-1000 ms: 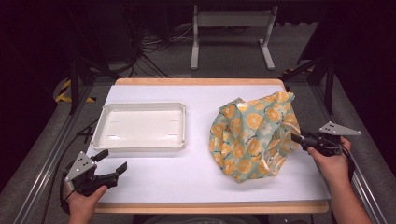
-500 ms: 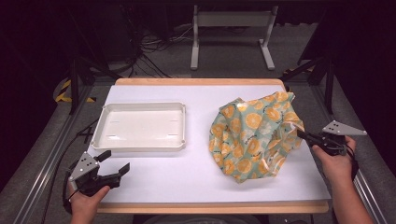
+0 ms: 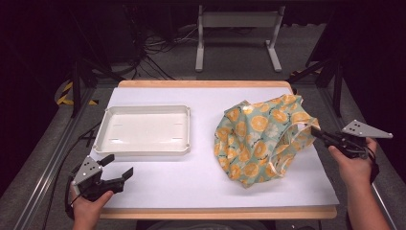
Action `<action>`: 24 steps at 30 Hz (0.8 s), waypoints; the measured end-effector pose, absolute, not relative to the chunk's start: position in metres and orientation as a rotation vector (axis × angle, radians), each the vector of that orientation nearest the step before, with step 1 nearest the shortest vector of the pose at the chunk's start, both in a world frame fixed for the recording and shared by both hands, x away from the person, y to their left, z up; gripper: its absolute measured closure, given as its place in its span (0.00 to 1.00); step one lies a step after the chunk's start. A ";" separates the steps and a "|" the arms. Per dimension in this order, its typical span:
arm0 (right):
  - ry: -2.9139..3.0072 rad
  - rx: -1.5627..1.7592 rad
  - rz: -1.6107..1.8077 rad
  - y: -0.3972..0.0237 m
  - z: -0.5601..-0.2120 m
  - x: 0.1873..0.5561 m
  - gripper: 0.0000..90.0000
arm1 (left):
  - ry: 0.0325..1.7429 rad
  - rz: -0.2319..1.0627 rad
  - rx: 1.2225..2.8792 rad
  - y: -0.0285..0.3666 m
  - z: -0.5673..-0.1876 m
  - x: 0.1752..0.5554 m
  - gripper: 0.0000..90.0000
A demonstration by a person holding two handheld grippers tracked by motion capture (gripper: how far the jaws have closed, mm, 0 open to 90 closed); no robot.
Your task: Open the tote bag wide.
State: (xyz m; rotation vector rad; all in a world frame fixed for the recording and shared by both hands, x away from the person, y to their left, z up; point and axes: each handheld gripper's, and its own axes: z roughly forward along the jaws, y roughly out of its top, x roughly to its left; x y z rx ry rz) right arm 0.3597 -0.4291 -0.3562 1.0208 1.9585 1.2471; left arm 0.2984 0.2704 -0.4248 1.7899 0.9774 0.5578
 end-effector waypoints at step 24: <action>1.911 0.846 1.345 -0.418 -0.304 0.335 1.00 | 0.968 0.551 1.786 0.271 -0.425 0.299 0.16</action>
